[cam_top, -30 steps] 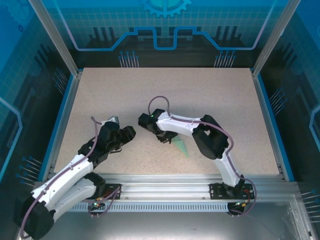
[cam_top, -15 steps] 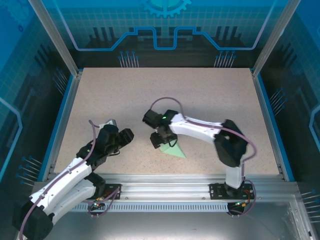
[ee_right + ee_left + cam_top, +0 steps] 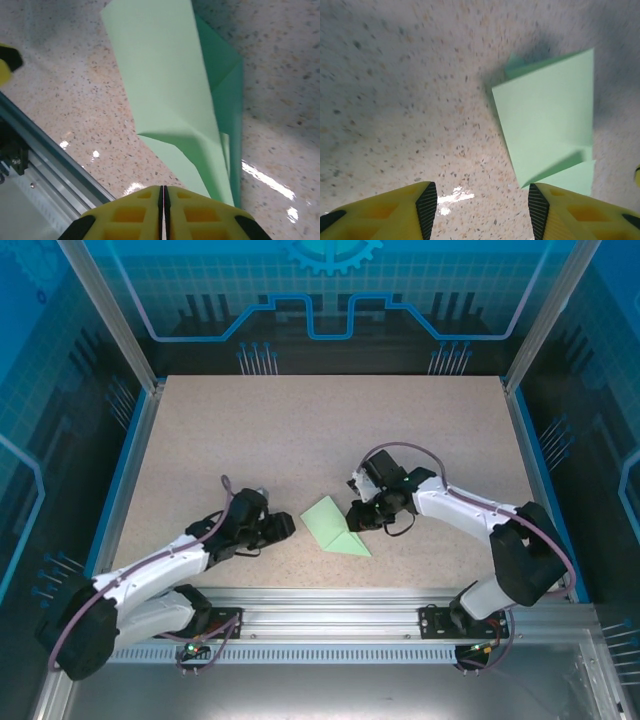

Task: Fold a paper plane with a square sheet of paper (pick it up from the middle)
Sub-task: Fold the wing for the fifth time at the center of the table.

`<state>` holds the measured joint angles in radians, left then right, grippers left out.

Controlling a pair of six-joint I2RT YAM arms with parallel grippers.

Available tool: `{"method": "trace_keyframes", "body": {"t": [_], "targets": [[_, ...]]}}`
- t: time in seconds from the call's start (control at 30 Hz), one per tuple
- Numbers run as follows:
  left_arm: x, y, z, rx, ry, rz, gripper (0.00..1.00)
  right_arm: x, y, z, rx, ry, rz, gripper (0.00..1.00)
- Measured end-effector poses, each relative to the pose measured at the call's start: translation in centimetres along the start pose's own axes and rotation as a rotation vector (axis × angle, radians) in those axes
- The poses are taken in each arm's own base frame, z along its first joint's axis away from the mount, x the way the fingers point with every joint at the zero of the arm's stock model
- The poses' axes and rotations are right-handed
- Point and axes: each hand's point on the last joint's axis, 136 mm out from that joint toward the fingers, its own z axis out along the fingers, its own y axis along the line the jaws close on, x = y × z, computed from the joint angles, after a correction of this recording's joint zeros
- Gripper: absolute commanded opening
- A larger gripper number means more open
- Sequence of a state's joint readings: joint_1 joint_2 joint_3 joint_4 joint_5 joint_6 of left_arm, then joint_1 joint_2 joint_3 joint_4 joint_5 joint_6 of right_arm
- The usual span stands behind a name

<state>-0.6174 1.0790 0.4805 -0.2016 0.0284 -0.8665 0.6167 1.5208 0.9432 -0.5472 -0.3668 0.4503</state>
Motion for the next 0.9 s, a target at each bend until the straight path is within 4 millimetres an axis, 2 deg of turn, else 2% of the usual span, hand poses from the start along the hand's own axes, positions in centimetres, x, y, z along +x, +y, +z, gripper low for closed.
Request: {"method": "trace_keyframes", "body": {"t": [0.17, 0.43, 0.7, 0.9], "targets": [[1.5, -1.3, 1.5, -0.01, 0.06, 0.039, 0.54, -0.1, -0.1, 1.7, -0.033, 0.035, -0.003, 0.1], [2.0, -2.2, 2.5, -0.004, 0.086, 0.044, 0.54, 0.5, -1.4, 3.8, -0.018, 0.096, 0.021, 0.09], [2.3, -2.3, 2.8, -0.002, 0.103, 0.029, 0.56, -0.8, -4.1, 4.1, -0.006, 0.048, 0.082, 0.09], [2.6, -3.1, 3.6, 0.004, 0.133, 0.031, 0.6, -0.3, -5.9, 4.8, -0.024, 0.046, 0.15, 0.08]]}}
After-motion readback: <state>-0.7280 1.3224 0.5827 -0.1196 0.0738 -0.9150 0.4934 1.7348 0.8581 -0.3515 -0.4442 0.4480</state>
